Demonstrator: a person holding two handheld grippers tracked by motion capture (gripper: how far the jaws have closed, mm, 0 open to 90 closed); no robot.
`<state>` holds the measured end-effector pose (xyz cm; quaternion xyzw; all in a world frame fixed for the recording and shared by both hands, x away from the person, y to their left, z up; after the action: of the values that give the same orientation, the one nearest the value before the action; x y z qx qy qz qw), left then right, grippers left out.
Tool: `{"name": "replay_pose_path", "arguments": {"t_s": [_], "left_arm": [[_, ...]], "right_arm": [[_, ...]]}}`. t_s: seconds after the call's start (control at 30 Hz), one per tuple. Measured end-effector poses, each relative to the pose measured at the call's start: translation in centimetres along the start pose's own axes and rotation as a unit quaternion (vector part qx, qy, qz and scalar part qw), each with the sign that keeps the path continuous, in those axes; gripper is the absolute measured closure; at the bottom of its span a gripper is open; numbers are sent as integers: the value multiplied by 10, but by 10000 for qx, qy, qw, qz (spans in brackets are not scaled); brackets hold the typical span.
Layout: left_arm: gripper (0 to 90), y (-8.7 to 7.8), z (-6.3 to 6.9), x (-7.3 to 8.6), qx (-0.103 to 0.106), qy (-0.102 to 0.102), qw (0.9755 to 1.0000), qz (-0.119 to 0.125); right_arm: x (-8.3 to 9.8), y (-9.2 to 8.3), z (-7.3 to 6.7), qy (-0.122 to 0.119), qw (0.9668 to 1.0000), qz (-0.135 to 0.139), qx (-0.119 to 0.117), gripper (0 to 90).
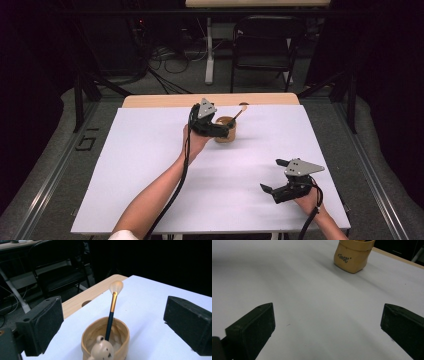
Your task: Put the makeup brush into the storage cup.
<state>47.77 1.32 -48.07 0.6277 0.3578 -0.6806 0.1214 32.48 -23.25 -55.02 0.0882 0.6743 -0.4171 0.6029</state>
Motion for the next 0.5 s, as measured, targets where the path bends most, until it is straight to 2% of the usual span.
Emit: {"name": "replay_pose_path", "arguments": {"t_s": [0.2,0.5], "left_arm": [[19,-17,2,5,8,92,10000,-20],[3,-51,3,18,-27,51,10000,65]], "right_arm": [[-1,-3,1,53,9999,107,-2,0],[-5,-7,1,80,9993,362,88,0]]}}
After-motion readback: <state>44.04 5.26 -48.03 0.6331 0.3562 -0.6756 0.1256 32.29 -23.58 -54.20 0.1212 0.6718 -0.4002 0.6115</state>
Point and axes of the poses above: each handheld gripper's, and its own axes: y roughly forward along the jaws, x roughly out of its underside, z roughly to its right, the point moved 4 cm from there along y, roughly forward along the jaws, and after that the axes turned 3 degrees about x, right-handed, at the moved point
